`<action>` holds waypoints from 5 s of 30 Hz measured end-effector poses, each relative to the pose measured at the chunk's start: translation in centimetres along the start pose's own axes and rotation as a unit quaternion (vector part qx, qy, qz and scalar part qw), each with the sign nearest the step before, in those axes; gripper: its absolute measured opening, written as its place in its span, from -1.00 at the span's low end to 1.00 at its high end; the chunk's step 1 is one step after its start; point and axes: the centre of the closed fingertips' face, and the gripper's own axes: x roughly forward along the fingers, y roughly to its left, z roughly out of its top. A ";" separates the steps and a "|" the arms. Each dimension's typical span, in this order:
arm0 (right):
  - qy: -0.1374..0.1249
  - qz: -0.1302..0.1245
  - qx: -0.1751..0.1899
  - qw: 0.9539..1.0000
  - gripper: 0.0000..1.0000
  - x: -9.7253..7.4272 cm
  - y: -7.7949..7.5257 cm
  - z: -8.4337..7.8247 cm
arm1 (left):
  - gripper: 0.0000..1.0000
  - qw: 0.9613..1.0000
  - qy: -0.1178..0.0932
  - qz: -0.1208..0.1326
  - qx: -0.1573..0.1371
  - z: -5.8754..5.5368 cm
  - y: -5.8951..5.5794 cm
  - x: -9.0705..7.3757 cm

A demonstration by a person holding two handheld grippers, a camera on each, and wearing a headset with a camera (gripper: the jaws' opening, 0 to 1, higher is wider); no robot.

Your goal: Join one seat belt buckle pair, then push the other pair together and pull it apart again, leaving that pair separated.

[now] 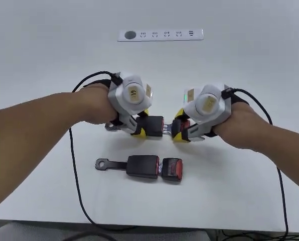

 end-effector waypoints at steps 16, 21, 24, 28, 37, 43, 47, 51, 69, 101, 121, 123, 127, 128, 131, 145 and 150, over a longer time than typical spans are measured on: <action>0.015 -0.011 0.008 1.000 -0.36 -3.1 0.0 -4.3 | -0.34 1.000 -0.005 -0.001 0.000 0.0 0.2 0.1; 0.026 -0.016 0.013 0.999 -0.35 -4.4 -0.1 -6.1 | -0.34 1.000 -0.002 -0.001 -0.001 -0.1 0.2 0.2; 0.031 -0.014 0.016 0.999 -0.34 -5.1 0.0 -7.0 | -0.34 1.000 0.000 0.000 -0.001 -0.2 0.2 0.2; 0.038 -0.011 0.014 0.999 -0.33 -5.6 -0.1 -8.0 | -0.34 1.000 0.001 0.000 -0.001 -0.3 0.3 0.3; 0.039 -0.002 0.014 0.999 -0.32 -5.5 -0.1 -8.1 | -0.33 1.000 -0.004 0.004 -0.005 -0.1 0.2 0.2; 0.042 0.006 0.035 0.999 -0.30 -5.3 -0.2 -8.2 | -0.33 1.000 -0.005 0.002 0.001 -0.1 0.2 0.2; 0.048 0.001 0.027 0.998 -0.30 -5.3 -0.1 -8.2 | -0.32 1.000 0.001 0.005 0.012 0.4 -0.3 0.2; 0.053 -0.011 0.024 0.998 -0.26 -5.4 -0.3 -8.2 | -0.31 1.000 0.010 0.006 0.028 0.5 -0.2 0.2; -0.017 -0.116 0.107 0.987 0.27 -9.3 2.2 -5.1 | -0.06 0.991 -0.063 0.101 -0.059 0.8 -3.3 -5.3; -0.094 -0.190 0.206 0.955 0.88 -14.2 9.4 -4.6 | 0.76 0.908 -0.179 0.204 -0.319 -8.6 -11.5 -13.3; -0.112 -0.273 0.214 0.931 0.99 -17.2 8.3 -4.5 | 1.00 0.893 -0.191 0.236 -0.333 -9.6 -12.4 -14.7; -0.109 -0.267 0.219 0.932 0.99 -16.7 8.5 -4.7 | 1.00 0.891 -0.193 0.238 -0.334 -9.6 -12.4 -14.8; -0.107 -0.258 0.218 0.935 0.99 -16.3 8.9 -4.7 | 1.00 0.889 -0.191 0.239 -0.342 -9.9 -12.5 -14.6; -0.107 -0.258 0.220 0.935 0.99 -16.4 8.9 -4.7 | 1.00 0.888 -0.192 0.239 -0.342 -9.9 -12.5 -14.7; -0.110 -0.257 0.227 0.933 0.99 -16.3 8.9 -4.7 | 1.00 0.888 -0.194 0.241 -0.341 -9.7 -12.4 -14.7; -0.114 -0.299 0.226 0.920 0.99 -17.5 8.1 -4.7 | 1.00 0.886 -0.200 0.250 -0.335 -9.8 -12.2 -14.7; -0.115 -0.287 0.225 0.924 0.99 -16.9 8.3 -4.2 | 1.00 0.886 -0.212 0.255 -0.325 -9.4 -12.1 -14.8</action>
